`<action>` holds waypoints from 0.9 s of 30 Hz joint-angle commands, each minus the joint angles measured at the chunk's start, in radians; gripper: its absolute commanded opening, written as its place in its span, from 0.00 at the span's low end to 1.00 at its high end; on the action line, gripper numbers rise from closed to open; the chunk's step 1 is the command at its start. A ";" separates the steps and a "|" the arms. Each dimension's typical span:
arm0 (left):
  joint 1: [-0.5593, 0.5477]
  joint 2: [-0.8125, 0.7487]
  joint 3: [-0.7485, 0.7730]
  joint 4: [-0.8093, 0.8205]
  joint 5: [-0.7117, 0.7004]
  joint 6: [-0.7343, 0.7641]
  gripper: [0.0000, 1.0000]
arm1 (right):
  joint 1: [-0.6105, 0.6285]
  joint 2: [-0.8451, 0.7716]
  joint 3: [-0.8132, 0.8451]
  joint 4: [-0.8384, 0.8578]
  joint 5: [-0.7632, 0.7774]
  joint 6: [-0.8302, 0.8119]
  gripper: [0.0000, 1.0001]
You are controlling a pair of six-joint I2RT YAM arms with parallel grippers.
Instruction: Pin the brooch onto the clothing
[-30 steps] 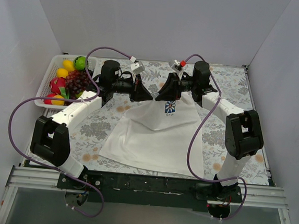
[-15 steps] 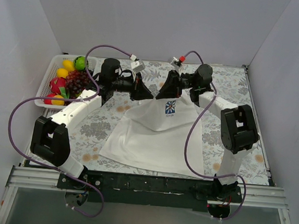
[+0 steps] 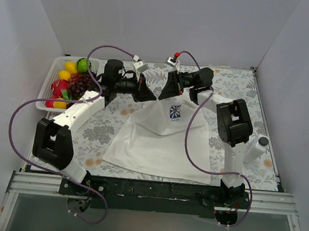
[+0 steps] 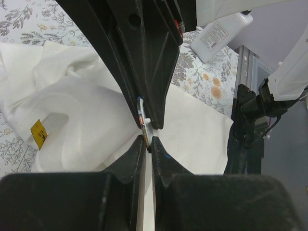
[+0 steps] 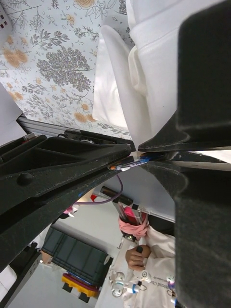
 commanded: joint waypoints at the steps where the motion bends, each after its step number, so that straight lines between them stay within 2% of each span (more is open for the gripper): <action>1: -0.040 -0.024 0.041 0.008 0.031 0.037 0.00 | 0.016 -0.013 0.045 0.561 -0.091 0.100 0.01; 5: -0.040 -0.028 0.040 0.008 0.019 0.039 0.00 | 0.005 -0.026 0.042 0.561 -0.076 0.104 0.01; 8: -0.040 -0.033 0.038 0.007 0.011 0.037 0.00 | -0.001 -0.030 0.039 0.561 -0.073 0.106 0.11; 9: -0.040 -0.035 0.037 0.007 0.008 0.039 0.00 | -0.001 -0.032 0.036 0.561 -0.073 0.106 0.23; 11: -0.040 -0.038 0.035 0.007 0.003 0.041 0.00 | -0.006 -0.041 0.025 0.561 -0.065 0.101 0.32; 12: -0.040 -0.042 0.034 0.004 -0.003 0.042 0.00 | -0.010 -0.047 0.012 0.560 -0.058 0.095 0.42; 15: -0.040 -0.044 0.032 0.004 -0.012 0.044 0.00 | -0.021 -0.061 -0.004 0.561 -0.039 0.089 0.58; 18: -0.040 -0.042 0.029 0.004 -0.015 0.042 0.00 | -0.035 -0.076 -0.028 0.560 -0.019 0.077 0.64; 27: -0.040 -0.036 0.024 0.001 -0.034 0.045 0.00 | -0.059 -0.124 -0.082 0.560 0.019 0.035 0.72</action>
